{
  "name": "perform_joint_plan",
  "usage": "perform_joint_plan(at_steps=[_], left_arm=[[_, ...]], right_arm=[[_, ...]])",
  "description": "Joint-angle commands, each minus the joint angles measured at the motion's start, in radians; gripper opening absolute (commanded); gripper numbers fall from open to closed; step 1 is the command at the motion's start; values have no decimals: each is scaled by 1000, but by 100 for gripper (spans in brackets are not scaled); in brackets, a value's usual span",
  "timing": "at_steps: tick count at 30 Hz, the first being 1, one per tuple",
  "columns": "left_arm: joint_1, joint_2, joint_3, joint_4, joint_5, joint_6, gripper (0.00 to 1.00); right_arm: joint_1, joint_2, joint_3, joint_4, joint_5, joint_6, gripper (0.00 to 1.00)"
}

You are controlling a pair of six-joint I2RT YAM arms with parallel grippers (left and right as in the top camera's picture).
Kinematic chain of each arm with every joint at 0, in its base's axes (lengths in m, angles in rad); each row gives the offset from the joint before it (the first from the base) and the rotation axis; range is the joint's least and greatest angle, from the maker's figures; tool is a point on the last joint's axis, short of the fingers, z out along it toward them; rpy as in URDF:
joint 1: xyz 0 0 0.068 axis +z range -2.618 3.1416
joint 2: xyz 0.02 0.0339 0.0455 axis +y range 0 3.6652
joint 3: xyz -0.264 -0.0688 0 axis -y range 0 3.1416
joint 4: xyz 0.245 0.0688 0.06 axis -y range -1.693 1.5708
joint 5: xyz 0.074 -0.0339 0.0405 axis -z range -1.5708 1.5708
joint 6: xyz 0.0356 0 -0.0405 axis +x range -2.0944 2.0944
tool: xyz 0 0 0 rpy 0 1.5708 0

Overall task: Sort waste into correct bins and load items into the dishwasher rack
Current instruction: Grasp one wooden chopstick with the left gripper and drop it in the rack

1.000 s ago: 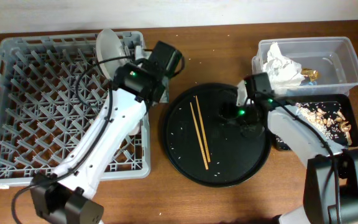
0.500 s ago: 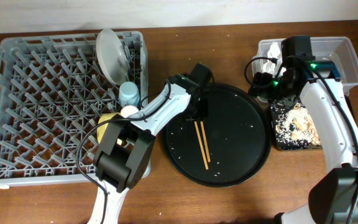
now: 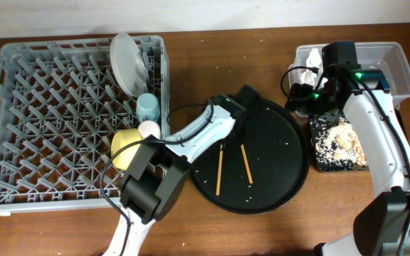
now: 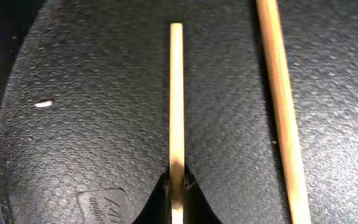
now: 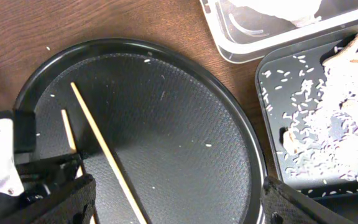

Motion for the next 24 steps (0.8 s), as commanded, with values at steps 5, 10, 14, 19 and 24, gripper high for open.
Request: perform_joint_plan(at_steps=[5, 10, 14, 19, 24], left_arm=[[60, 13, 492, -433, -18, 171, 1], [314, 10, 895, -759, -19, 368, 1], [523, 10, 894, -759, -20, 463, 1], [657, 11, 838, -759, -23, 597, 1], [686, 11, 599, -677, -47, 596, 1]], right_arm=[[-3, 5, -7, 0, 16, 0, 86], [-3, 5, -7, 4, 16, 1, 88], [-3, 5, -7, 4, 16, -3, 88], [-3, 5, -7, 4, 17, -12, 89], [-3, 5, -6, 7, 17, -22, 90]])
